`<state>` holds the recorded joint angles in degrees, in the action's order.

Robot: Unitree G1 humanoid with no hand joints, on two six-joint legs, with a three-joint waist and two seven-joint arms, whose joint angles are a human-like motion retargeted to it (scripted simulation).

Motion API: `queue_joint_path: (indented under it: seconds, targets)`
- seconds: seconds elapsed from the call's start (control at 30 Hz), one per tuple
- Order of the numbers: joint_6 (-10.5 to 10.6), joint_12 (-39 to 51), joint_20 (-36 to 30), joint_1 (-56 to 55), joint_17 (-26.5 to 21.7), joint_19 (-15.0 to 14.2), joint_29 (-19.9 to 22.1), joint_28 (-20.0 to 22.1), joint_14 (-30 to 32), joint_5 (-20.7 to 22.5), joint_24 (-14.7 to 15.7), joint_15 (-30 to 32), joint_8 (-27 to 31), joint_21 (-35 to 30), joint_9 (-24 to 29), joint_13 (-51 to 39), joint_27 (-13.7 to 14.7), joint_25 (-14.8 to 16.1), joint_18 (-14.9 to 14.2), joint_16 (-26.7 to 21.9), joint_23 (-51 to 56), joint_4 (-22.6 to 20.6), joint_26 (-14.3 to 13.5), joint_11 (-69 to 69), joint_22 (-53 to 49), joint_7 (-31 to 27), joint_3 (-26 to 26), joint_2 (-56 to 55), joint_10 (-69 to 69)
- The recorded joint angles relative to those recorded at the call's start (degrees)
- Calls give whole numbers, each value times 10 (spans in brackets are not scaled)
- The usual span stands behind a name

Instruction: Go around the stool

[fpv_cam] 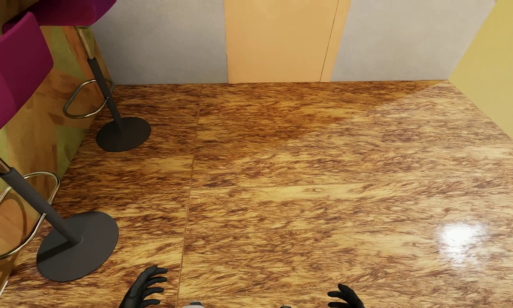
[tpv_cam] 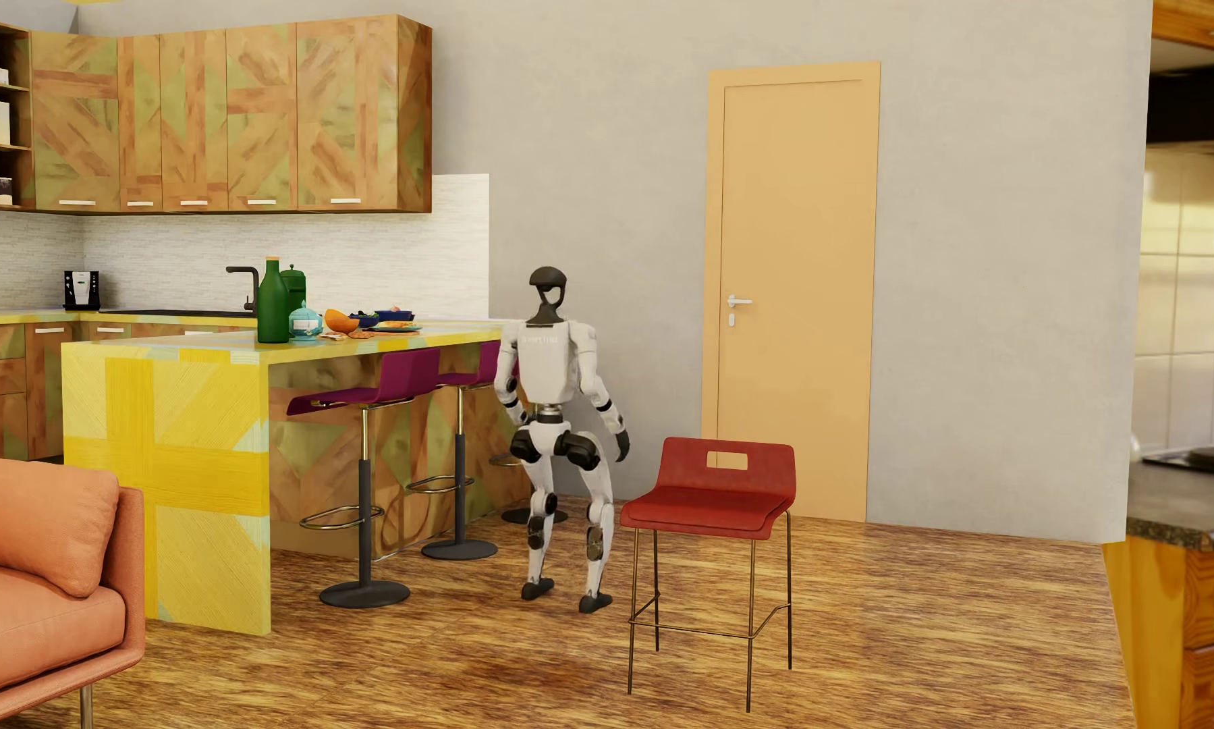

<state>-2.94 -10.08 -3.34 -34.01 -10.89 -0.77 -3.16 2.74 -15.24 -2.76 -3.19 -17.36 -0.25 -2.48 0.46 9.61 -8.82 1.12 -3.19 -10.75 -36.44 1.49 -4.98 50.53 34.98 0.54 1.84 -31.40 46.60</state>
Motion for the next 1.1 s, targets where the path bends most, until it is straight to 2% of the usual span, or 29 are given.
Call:
queue_joint_path:
  seconds: [0.03, 0.07, 0.1, 0.13, 0.17, 0.2, 0.23, 0.27, 0.3, 0.37, 0.43, 0.47, 0.53, 0.57, 0.6, 0.63, 0.67, 0.7, 0.73, 0.77, 0.8, 0.83, 0.87, 0.9, 0.93, 0.97, 1.0, 1.07, 1.1]
  targets:
    - [8, -11, 13, 5, 2, 0, -1, -13, 3, 7, -16, 9, -3, 0, 0, 3, -10, 4, -28, -6, 5, 8, 25, -18, 0, -4, -2, 10, -5]
    - [12, -9, 18, 8, 10, -1, -2, -26, -3, 7, -24, 19, -3, -1, 1, 9, -12, 7, -34, -11, -1, 8, 51, -36, 1, -4, -5, 17, -14]
    - [22, -11, 22, 16, 10, -4, -4, -36, -4, 9, -22, 23, -4, -5, 5, 19, -5, 11, -21, -7, -2, 10, 60, -53, 1, -3, -10, 28, -23]
    - [27, -7, 20, 27, 9, -2, -5, -44, 20, 7, -14, 16, -3, -6, 10, 17, 4, 15, 0, -6, -7, 6, 63, -59, 4, -1, -14, 34, -43]
    - [29, -11, 19, 39, 8, 2, -6, -48, 54, 3, 0, -4, -6, -15, 18, 4, 15, 17, 31, -12, -9, 0, 59, -56, 4, -3, -8, 37, -65]
    - [28, -11, 8, 39, 3, 44, -8, -46, 74, 7, 15, -35, -3, -5, 17, 4, 28, 17, 30, -19, -3, -1, 52, -37, 7, -5, -12, 31, -76]
    - [22, -16, 6, 42, -2, 42, -6, -39, 76, 6, 27, -58, -1, -3, 18, 17, 42, 13, 2, -22, 7, 1, 51, -29, -9, -3, -24, 30, -80]
    - [24, -20, 16, 37, -18, -40, -5, -28, 36, 1, 36, -34, -5, 5, 19, 13, 52, 4, -11, -3, -10, 4, 52, -42, -14, -5, -28, 38, -62]
    - [24, -9, 19, 29, -15, 0, 2, -22, -13, 0, 39, 12, -10, 14, 16, 10, 52, -7, -11, 17, -12, 4, 58, -62, -5, -5, -24, 43, -43]
    - [37, 10, 10, 18, -1, -4, 16, -33, -90, 12, 34, 44, -5, 16, 3, 29, 52, -17, -9, 17, -16, 10, 67, -76, -17, -14, -28, 40, 29]
    - [52, 7, 15, 33, 8, -3, 8, -59, -35, 16, 19, 36, -9, 2, -1, 50, 46, -7, -6, -15, 1, 24, 35, -70, -16, -6, -1, 41, 4]
    - [56, 12, 13, 42, 9, -2, 1, -65, 2, 16, 13, 21, -10, -4, -2, 49, 41, 1, 2, -13, -7, 19, 27, -73, -5, -12, 7, 44, -15]
    - [42, 5, 9, 58, 18, 25, -7, -68, 48, 11, 7, -49, -9, 2, -5, 57, 32, 6, 25, -5, -7, 10, 20, -50, -9, -13, 3, 38, -49]
    - [22, 0, 6, 65, 11, 38, -3, -66, 59, 7, 9, -70, -1, -12, -5, 48, 26, 9, 11, -14, -11, 3, 23, -39, -8, -8, -8, 33, -66]
    - [14, -12, 9, 60, 2, 6, -2, -57, 27, 2, 11, -30, -5, -8, -4, 37, 22, 13, 17, -11, -14, 1, 36, -60, -15, -10, -15, 39, -57]
    - [11, -11, 13, 49, 10, -14, 1, -48, -14, -2, 15, 10, -11, 8, -4, 29, 19, 19, 17, 1, -12, -2, 54, -80, -11, -15, -18, 43, -41]
    - [9, -12, 10, 43, 15, 10, -1, -42, -54, -2, 21, 21, -13, 13, -2, 20, 17, 25, 13, 5, -11, -5, 71, -90, -6, -19, -11, 45, -29]
    - [17, -6, 16, 33, 19, -18, -6, -44, -87, 1, 29, 20, -15, 20, -1, 35, 21, 21, 7, 4, 9, 2, 78, -95, -3, -19, -11, 43, -12]
    - [21, 3, 18, 32, 22, 0, -14, -51, -66, 3, 35, 2, -17, 15, 2, 51, 27, 11, -3, -1, 20, 8, 75, -87, 2, -15, -5, 38, -16]
    - [24, 5, 15, 36, 24, -5, -24, -60, -18, 8, 37, -12, -11, 9, 3, 51, 30, -4, -16, -8, 8, 17, 60, -87, 8, -7, 6, 33, -37]
    - [18, 9, 17, 46, 29, 12, -27, -67, 21, 9, 33, -45, -4, 0, 9, 57, 30, -10, -18, -18, 8, 12, 48, -70, 2, -6, 15, 29, -58]
    - [11, 12, 15, 47, 20, 45, -23, -69, 51, 14, 27, -87, 8, -11, 8, 59, 31, -8, -2, -29, 5, 7, 30, -34, 7, -8, 21, 20, -74]
    - [3, 12, 8, 41, 12, 48, -13, -62, 64, 14, 20, -125, 17, -11, 3, 64, 26, -1, 31, -26, 13, 1, 19, 19, 11, -8, 13, 17, -83]
    - [-5, 2, 8, 29, 4, 17, 0, -50, 60, 8, 18, -146, 20, -6, -3, 59, 18, 7, 37, -23, 14, -3, 17, 54, 13, -11, -4, 35, -83]
    - [-15, -6, 6, 13, -7, -12, 14, -37, 38, 0, 19, -168, 22, 0, -7, 50, 10, 15, 18, -27, 15, -4, 24, 68, 17, -13, -31, 66, -77]
    - [-14, -17, 19, -9, -29, -89, 27, -20, -16, -11, 20, -155, 17, 2, -4, 43, 8, 23, -11, -4, 5, 8, 45, 24, 10, -7, -69, 101, -55]
    - [3, -36, 18, -34, -33, -30, 37, -7, -76, -11, 22, -89, 1, 31, -9, 50, 12, 18, -34, 13, -11, 11, 63, 1, 4, -13, -100, 97, 17]
    - [39, -59, 37, -35, -19, -26, 45, 3, -110, -6, 20, -63, -3, 28, -31, 49, 19, -18, -70, 9, -13, 11, 89, -28, 12, -22, -105, 91, 135]
    - [52, -51, 43, 4, 4, -30, 40, -1, -110, -9, 20, -56, -3, 19, -36, 60, 27, -33, -78, -14, 10, 20, 97, -35, 10, -19, -82, 87, 120]
